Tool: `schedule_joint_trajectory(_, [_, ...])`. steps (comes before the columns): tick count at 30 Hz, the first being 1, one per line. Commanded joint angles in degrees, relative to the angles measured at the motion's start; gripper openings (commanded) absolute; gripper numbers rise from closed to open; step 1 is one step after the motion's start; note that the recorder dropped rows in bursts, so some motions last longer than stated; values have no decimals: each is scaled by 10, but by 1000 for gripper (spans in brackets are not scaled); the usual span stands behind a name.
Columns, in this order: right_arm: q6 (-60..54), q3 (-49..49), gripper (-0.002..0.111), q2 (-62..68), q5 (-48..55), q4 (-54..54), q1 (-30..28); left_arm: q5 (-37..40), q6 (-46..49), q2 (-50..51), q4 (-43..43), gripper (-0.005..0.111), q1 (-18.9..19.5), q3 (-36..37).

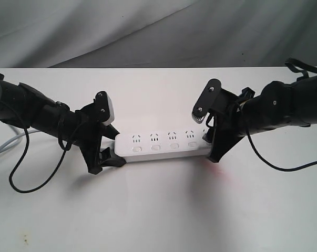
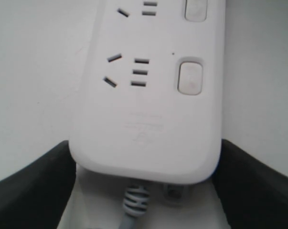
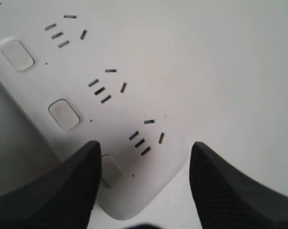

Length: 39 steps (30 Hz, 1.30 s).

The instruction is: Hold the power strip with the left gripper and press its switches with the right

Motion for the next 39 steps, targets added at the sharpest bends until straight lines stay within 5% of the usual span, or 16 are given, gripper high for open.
schedule_joint_trajectory(1, [-3,3,52,6,-4,1,-4,0,2,0,2,60,-4,-1])
schedule_joint_trajectory(39, [-3,3,52,26,-16,-2,-15,0,2,0,2,60,-4,-1])
